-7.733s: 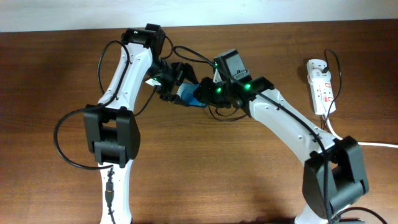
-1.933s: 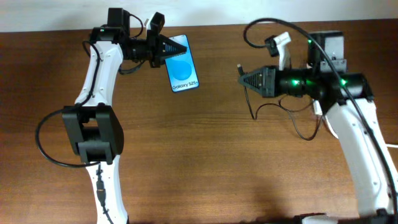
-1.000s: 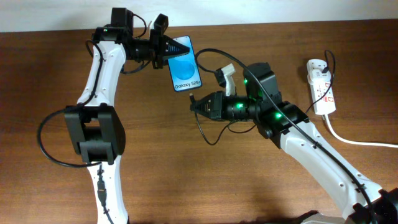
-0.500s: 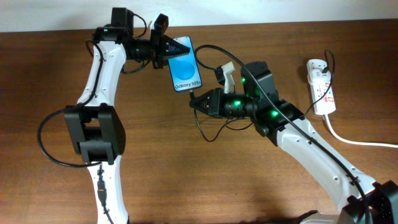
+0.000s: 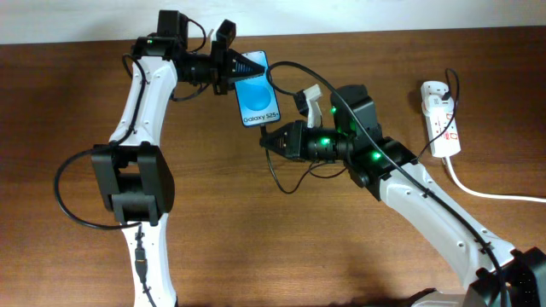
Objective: Plug charger to phone and switch on socket
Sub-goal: 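Push the cable end up into the phone's bottom port with the right gripper, then release the cable with the right gripper and lower the phone with the left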
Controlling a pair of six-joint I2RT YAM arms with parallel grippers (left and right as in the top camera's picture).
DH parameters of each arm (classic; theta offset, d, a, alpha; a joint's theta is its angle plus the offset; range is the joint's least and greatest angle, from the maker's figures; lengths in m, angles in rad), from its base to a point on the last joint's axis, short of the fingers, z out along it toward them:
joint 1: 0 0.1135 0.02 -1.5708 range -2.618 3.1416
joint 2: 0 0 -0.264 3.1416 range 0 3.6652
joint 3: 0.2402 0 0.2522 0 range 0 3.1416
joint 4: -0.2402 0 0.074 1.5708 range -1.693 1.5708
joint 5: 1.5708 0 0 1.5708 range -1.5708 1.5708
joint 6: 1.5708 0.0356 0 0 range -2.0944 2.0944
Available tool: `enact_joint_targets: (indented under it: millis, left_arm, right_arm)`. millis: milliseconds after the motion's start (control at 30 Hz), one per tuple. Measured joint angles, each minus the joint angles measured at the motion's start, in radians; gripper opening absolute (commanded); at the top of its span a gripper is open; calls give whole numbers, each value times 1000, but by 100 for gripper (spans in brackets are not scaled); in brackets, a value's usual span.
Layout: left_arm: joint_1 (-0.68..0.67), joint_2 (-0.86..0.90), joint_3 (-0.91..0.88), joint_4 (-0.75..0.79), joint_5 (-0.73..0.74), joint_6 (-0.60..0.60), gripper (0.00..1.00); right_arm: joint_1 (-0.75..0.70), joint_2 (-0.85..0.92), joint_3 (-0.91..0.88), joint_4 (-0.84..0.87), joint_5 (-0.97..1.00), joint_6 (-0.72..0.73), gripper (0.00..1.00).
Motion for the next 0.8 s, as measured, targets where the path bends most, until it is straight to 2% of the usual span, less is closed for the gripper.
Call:
enact_joint_targets:
  millis: [333,533,733,800]
  left_arm:
    - [8,0,0,12,12,-4,0]
    - [-3,0,0,15,10,-5,0]
    - [-19,0,0,10,-1,1,0]
    - [-25,0,0,10,-5,1,0]
  right_arm:
    - [6,53,-8,132,-50,45,4]
    - [-18,58,-13,139,-99,52,5]
    - [-55,59,-13,131,-69,48,29]
    - [-64,60,-13,127,-68,47,30]
